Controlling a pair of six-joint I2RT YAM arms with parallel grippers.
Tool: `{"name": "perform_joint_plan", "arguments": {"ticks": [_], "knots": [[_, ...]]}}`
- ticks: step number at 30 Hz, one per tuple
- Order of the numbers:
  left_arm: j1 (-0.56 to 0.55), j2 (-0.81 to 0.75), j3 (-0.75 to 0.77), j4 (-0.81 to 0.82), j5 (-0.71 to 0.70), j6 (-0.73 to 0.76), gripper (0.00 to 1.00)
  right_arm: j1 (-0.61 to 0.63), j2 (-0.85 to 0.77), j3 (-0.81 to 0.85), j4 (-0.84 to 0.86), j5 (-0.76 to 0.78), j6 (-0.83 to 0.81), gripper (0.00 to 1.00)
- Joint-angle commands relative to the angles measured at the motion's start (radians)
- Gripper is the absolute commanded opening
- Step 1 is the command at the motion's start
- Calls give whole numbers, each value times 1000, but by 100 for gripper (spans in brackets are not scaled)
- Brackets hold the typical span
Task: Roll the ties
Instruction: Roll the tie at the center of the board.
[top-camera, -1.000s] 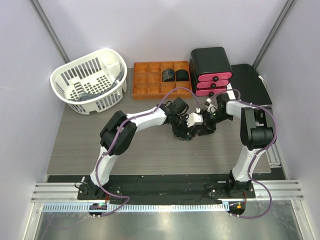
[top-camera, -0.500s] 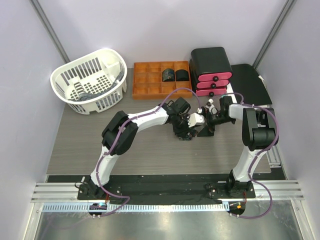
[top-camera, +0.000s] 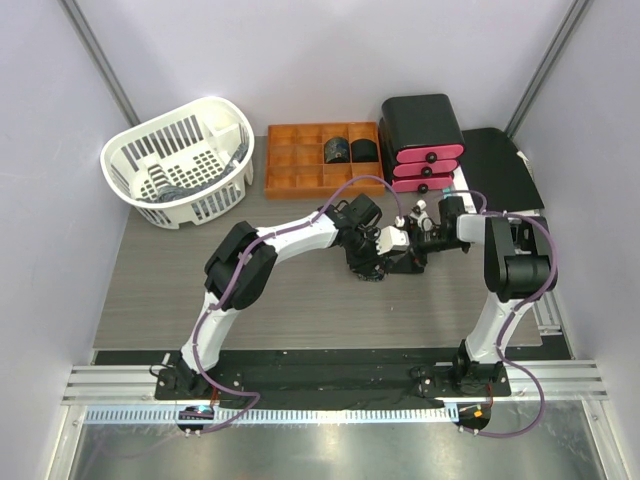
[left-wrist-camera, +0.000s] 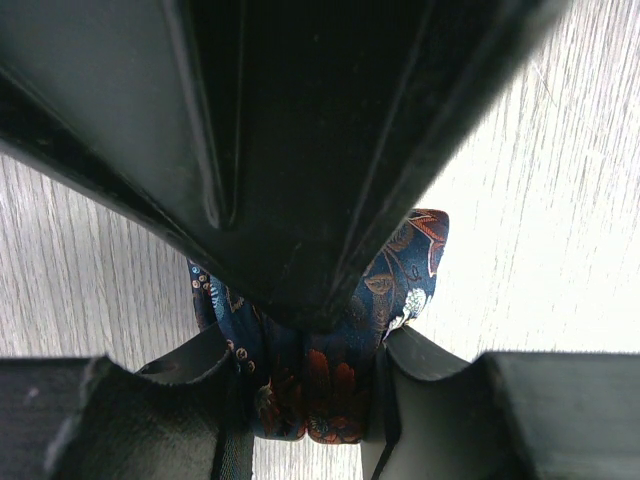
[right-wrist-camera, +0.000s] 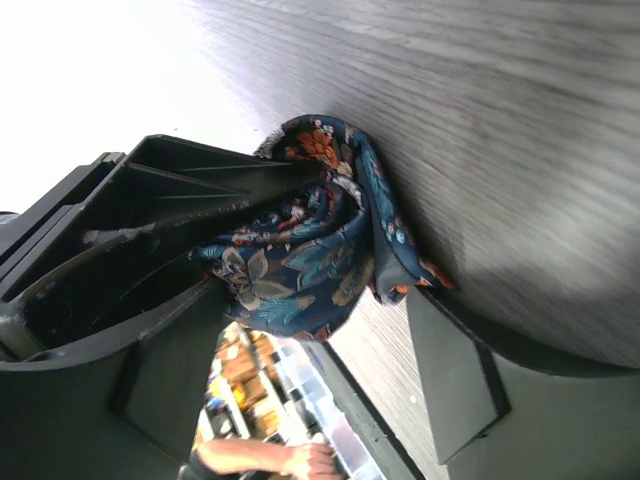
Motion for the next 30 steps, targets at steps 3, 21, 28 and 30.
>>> {"name": "perform_joint_plan", "arguments": {"ticks": [3, 21, 28, 30], "knots": [[0, 85, -48, -107, -67, 14, 10, -45, -102, 13, -56, 349, -141, 86], [-2, 107, -25, -110, -59, 9, 10, 47, 17, -56, 123, 175, -21, 84], [-2, 111, -30, -104, -59, 6, 10, 47, -35, -91, 148, 96, -18, 73], [-2, 111, -31, -104, -61, 4, 10, 47, -49, -97, 143, 90, -15, 70]]}}
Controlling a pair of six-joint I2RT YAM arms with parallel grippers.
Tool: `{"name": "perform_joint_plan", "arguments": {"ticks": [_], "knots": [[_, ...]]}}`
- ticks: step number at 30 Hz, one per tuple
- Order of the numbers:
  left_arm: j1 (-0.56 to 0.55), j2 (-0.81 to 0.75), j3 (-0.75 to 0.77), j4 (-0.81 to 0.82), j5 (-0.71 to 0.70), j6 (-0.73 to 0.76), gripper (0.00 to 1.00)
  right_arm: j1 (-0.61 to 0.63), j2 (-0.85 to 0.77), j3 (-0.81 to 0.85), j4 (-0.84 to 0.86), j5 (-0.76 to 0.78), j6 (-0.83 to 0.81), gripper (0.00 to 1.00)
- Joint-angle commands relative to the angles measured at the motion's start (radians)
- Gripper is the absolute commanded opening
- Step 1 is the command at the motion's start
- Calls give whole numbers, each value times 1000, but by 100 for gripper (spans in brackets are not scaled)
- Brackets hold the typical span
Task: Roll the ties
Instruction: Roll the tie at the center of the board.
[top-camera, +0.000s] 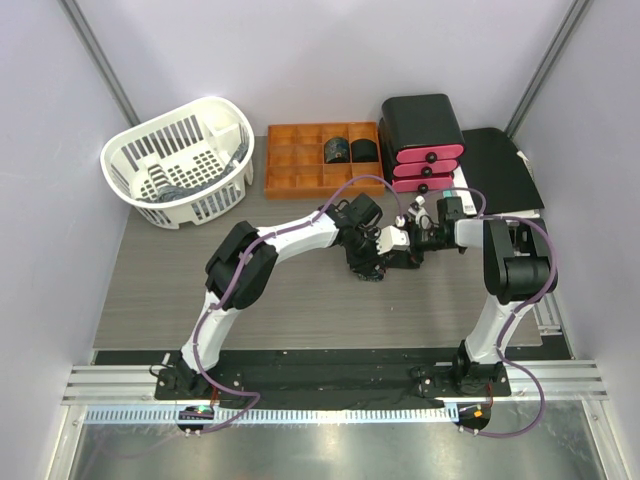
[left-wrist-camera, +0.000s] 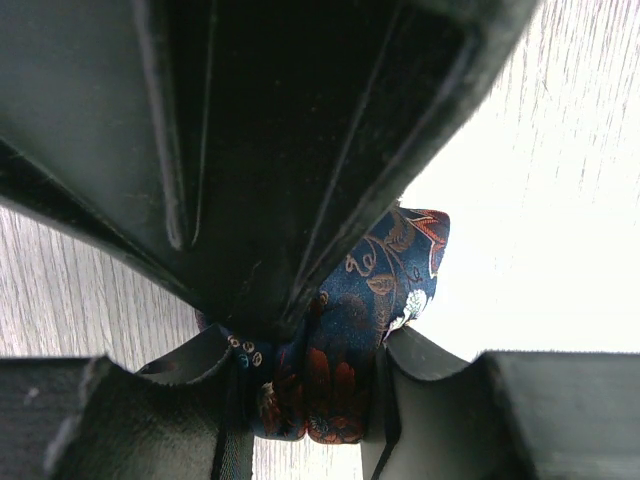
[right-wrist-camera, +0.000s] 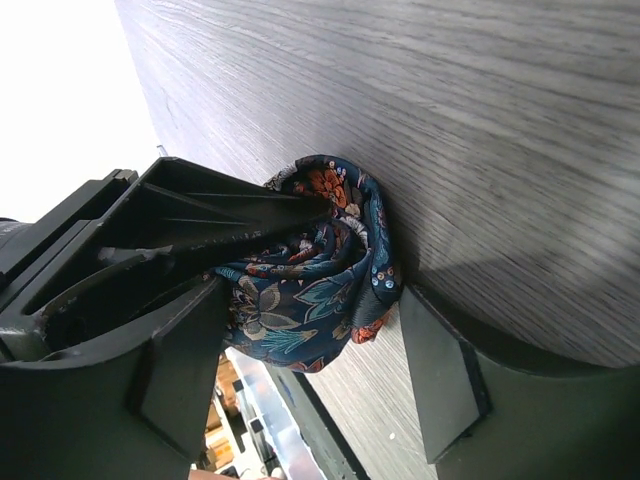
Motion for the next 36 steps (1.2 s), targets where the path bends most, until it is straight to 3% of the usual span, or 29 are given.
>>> {"name": "perform_joint_plan", "arguments": {"ticks": [1, 8, 10, 11, 13, 19, 22, 23, 25, 26, 28, 31, 35, 36], "knots": [[-2, 102, -46, -91, -65, 5, 10, 16, -25, -50, -28, 64, -38, 70], [0, 99, -54, -85, -67, 4, 10, 13, -44, -54, -42, 89, -41, 49], [-2, 99, -54, -87, -69, 2, 9, 2, -38, -42, -74, 81, -50, 52], [0, 98, -54, -88, -69, 1, 9, -1, -33, -35, -94, 83, -62, 60], [0, 98, -57, -88, -70, 4, 9, -8, -39, -27, -140, 81, -93, 67], [1, 105, -51, -87, -64, -1, 9, -10, -51, -36, -151, 46, -99, 61], [1, 112, -40, -90, -61, -3, 9, -7, -36, -42, -106, 43, -73, 52], [3, 113, -37, -91, -62, -4, 9, -4, -34, -42, -92, 37, -68, 41], [1, 112, -32, -95, -64, -6, 9, -2, -30, -42, -94, 41, -71, 29], [3, 112, -32, -95, -64, -7, 10, -2, -28, -42, -103, 47, -76, 15], [9, 110, -32, -90, -61, -21, 12, -2, -21, -36, -123, 58, -91, 3], [21, 102, -35, -82, -44, -45, 21, -8, -5, -27, -143, 70, -105, 1], [50, 29, -100, 2, -1, -94, 52, -16, 4, -18, -157, 83, -125, 1], [58, -26, -122, 25, 28, -105, 55, -16, 10, -10, -163, 83, -136, 1]]}}
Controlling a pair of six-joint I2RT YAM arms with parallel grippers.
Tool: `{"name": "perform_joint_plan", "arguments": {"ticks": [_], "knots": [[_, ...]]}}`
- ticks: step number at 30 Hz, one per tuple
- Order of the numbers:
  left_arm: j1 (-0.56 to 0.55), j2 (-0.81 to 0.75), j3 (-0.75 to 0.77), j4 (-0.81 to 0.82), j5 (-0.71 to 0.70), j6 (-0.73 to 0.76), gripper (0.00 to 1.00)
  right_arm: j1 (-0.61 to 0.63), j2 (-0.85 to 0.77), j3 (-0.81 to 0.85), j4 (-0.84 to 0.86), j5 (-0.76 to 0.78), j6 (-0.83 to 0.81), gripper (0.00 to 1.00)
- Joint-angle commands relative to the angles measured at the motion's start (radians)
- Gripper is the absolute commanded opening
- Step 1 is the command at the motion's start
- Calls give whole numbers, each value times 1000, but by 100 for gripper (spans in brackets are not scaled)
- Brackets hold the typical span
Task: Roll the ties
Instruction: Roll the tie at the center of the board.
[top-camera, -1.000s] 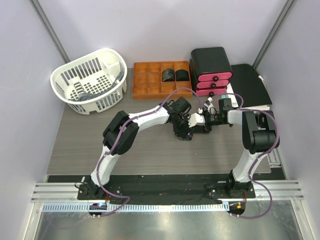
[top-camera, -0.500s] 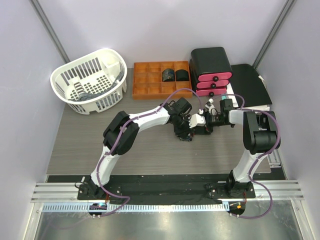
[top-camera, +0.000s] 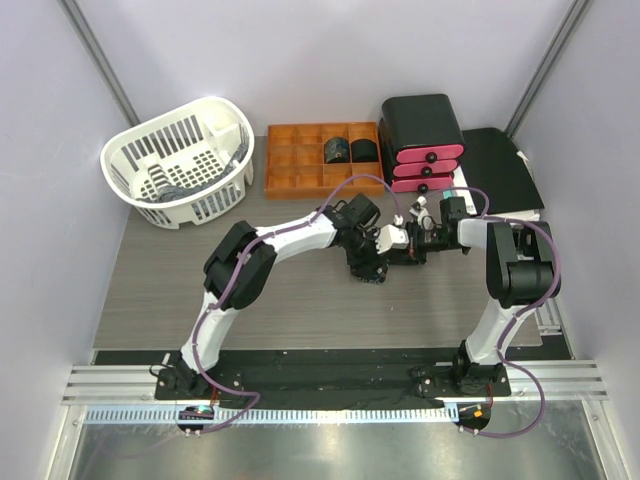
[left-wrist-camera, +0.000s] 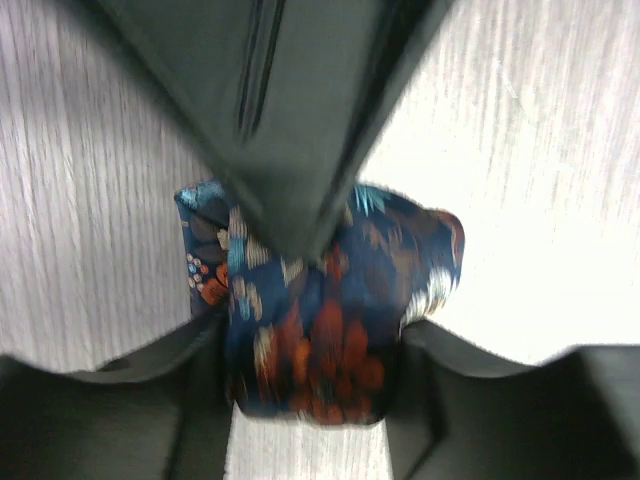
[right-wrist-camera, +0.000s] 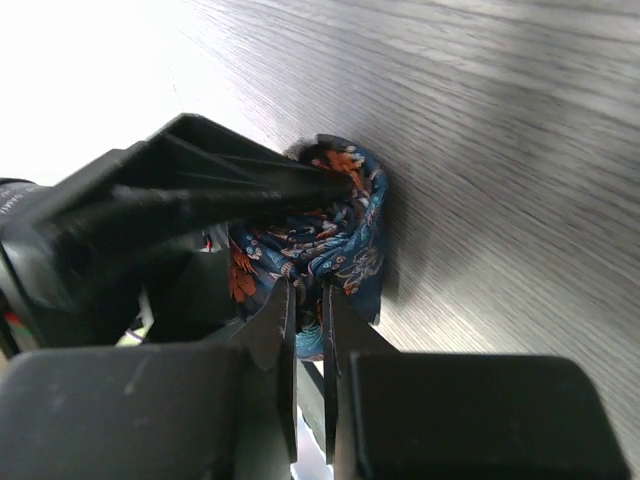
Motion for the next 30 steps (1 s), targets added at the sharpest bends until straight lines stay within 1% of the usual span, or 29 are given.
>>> {"name": "perform_joint_plan", "arguments": {"ticks": [1, 2, 3, 4, 5, 6, 7, 8, 9, 10, 12, 14, 17, 18, 21, 24, 26, 28, 30], "knots": [[57, -53, -158, 27, 17, -81, 57, 0, 49, -1, -101, 109, -88, 1], [70, -93, -185, 82, 36, -90, 69, -1, 54, 2, -106, 98, -89, 1], [74, -168, -213, 108, 49, -92, 81, 0, 54, 8, -108, 92, -92, 1], [79, -219, -277, 140, 75, -90, 87, 0, 54, 8, -108, 83, -91, 1], [85, -260, -307, 166, 87, -81, 90, -1, 54, 11, -109, 63, -92, 1], [88, -302, -333, 206, 93, -75, 99, -1, 51, 11, -111, 54, -91, 1], [91, -386, -385, 223, 101, -69, 100, 0, 48, 13, -109, 46, -94, 1], [90, -420, -409, 237, 100, -57, 100, 0, 43, 13, -109, 41, -95, 1], [91, -458, -438, 287, 81, -46, 100, -1, 37, 11, -109, 31, -95, 1], [90, -506, -495, 302, 66, -28, 100, 0, 34, 10, -108, 21, -95, 1], [91, -535, -563, 323, 11, 23, 100, 3, 25, 5, -95, 14, -94, 1], [94, -548, -598, 387, -31, 26, 100, 8, 5, -6, -69, 11, -80, 1], [94, -517, -598, 421, 7, 18, 100, 26, -27, -36, -11, 15, -45, 1], [94, -499, -577, 424, 62, 18, 100, 32, -33, -47, -2, 18, -39, 1], [96, -417, -514, 429, 135, 22, 100, 62, -69, -55, 14, 40, -48, 1], [96, -347, -482, 481, 155, 15, 100, 77, -104, -58, 24, 70, -57, 2], [91, -330, -483, 518, 207, 40, 100, 88, -121, -56, 29, 90, -63, 1], [79, -314, -485, 518, 251, 72, 100, 100, -132, -55, 38, 107, -69, 1], [67, -301, -491, 518, 254, 77, 100, 106, -139, -55, 47, 124, -65, 1]]}}
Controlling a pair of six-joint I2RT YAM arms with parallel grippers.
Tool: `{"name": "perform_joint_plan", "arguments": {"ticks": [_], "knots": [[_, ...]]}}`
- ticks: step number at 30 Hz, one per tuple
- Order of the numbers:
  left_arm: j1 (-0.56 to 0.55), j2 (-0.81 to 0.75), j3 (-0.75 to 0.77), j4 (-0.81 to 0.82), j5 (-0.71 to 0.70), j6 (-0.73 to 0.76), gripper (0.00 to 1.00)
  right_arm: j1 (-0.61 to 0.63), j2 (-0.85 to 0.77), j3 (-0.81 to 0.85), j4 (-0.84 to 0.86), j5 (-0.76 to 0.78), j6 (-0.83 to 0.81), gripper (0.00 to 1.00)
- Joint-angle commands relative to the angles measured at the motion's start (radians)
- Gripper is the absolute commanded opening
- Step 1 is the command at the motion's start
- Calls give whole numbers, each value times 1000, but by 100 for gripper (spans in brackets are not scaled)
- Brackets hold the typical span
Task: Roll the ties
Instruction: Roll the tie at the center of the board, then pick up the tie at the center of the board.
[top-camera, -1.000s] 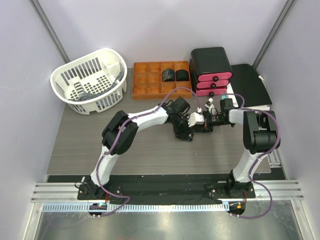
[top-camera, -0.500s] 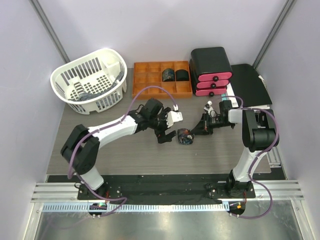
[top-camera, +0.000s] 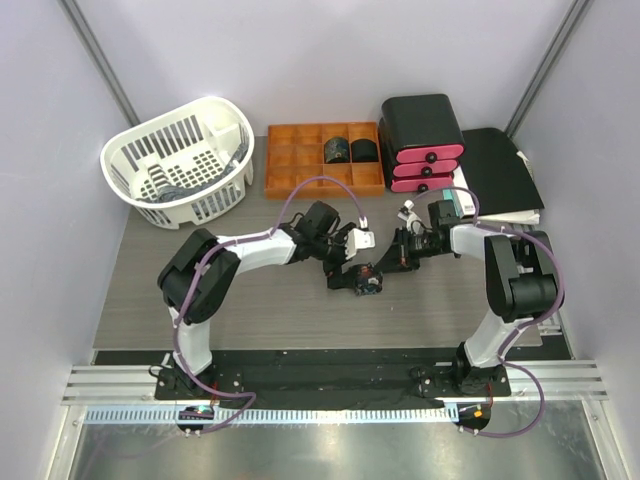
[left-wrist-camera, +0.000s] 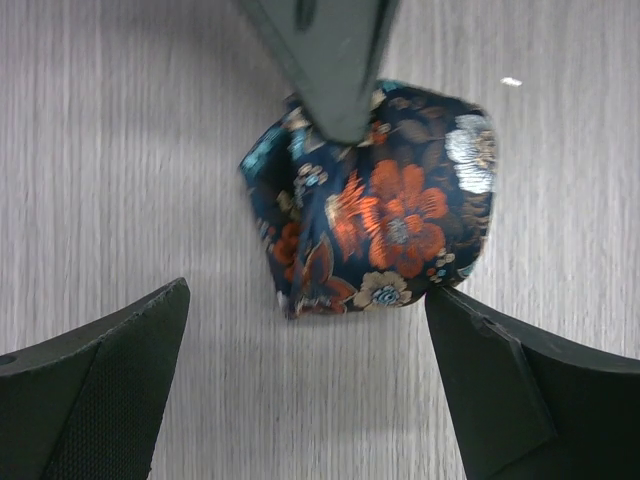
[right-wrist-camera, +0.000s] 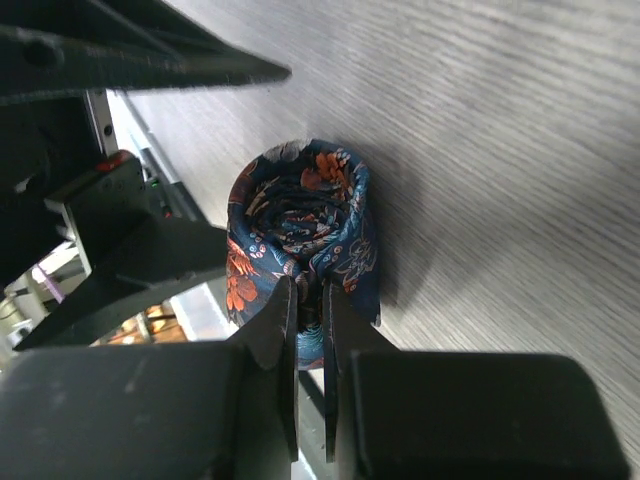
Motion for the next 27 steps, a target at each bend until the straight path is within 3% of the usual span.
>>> {"name": "perform_joint_plan", "arguments": {"ticks": [1, 16, 22, 27], "knots": [[-30, 16, 24, 77, 93, 51, 100, 19, -50, 2, 58, 73, -19, 1], [-70, 51, 41, 142, 55, -65, 100, 39, -62, 5, 91, 180, 13, 1], [-73, 19, 11, 97, -30, -99, 100, 41, -70, 13, 87, 186, 24, 1], [-90, 80, 54, 108, -102, -134, 100, 49, -80, 2, 91, 157, 42, 1]]}}
